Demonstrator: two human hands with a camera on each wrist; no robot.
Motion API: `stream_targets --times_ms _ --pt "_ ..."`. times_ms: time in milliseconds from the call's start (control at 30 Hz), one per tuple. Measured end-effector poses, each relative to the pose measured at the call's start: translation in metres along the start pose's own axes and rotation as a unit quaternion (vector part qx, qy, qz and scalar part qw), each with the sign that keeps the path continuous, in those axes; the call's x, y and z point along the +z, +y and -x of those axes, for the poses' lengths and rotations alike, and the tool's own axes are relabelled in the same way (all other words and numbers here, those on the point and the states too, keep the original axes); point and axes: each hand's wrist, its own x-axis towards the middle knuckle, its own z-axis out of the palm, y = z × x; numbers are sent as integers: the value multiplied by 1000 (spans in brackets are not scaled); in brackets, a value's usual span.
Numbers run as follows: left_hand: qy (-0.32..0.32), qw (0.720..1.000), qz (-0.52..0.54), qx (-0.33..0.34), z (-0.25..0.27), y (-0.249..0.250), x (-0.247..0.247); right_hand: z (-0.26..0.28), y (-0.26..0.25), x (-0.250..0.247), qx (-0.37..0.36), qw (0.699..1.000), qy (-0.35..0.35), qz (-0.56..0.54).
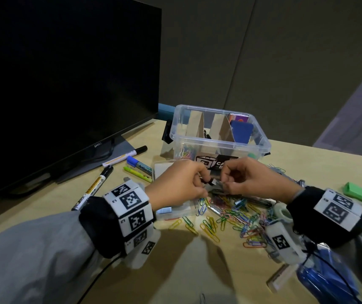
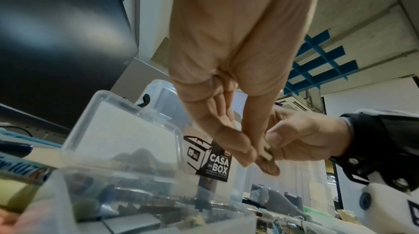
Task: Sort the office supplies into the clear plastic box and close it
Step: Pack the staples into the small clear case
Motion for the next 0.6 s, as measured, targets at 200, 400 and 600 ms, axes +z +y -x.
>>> stream_targets --times_ms 200,400,600 --pt "32 998 -35 -45 -2 -8 -21 -5 11 12 35 982 -65 176" --pt "38 988 80 -124 1 -19 -32 -16 -4 25 -107 964 70 233" --pt "18 970 170 -173 0 -19 -35 -27 -37 35 -268 900 94 330"
